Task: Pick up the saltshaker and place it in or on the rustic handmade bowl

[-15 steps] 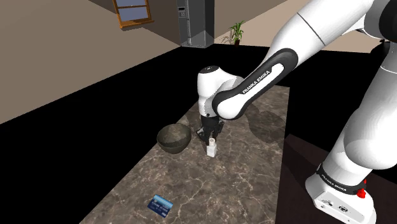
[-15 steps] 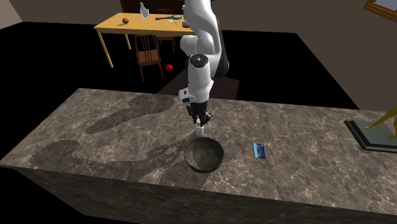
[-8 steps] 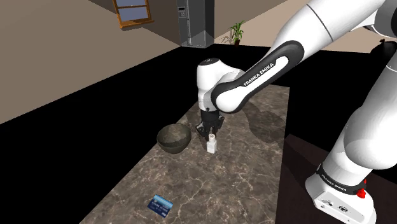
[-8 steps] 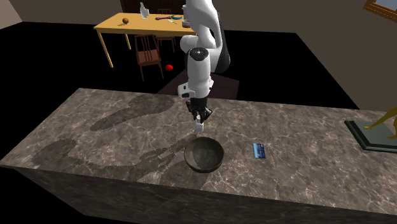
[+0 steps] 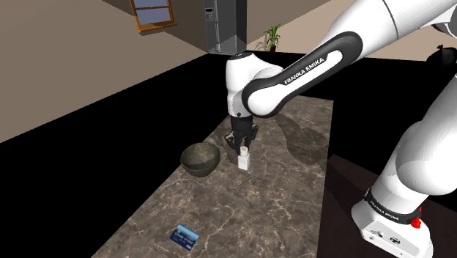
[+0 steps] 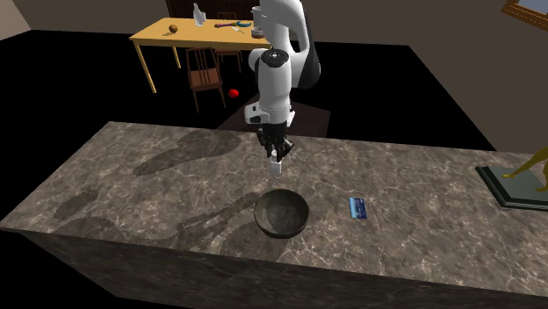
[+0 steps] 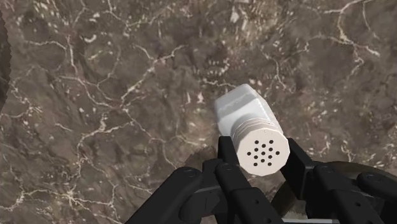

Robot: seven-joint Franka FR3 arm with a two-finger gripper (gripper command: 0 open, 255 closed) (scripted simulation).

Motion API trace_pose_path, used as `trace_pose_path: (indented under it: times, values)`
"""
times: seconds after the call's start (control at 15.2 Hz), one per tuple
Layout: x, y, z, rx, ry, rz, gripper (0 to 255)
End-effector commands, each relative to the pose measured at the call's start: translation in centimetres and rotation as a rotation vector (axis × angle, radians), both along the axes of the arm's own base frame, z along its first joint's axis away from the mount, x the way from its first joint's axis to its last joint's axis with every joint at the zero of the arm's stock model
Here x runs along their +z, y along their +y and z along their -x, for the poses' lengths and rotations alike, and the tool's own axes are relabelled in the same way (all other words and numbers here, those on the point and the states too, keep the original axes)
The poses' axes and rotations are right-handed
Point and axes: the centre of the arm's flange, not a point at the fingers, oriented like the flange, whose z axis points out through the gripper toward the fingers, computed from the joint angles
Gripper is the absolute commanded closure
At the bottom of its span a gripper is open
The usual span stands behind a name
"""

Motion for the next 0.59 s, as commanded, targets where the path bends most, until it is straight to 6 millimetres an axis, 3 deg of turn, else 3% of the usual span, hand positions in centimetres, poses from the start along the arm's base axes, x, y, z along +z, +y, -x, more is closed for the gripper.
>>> trace_pose_path:
  times: [0.0,0.53]
  values:
    - [1.1,0.0,0.0,0.000,0.001,0.000,255]
    - [5.3,0.0,0.0,0.000,0.001,0.000,255]
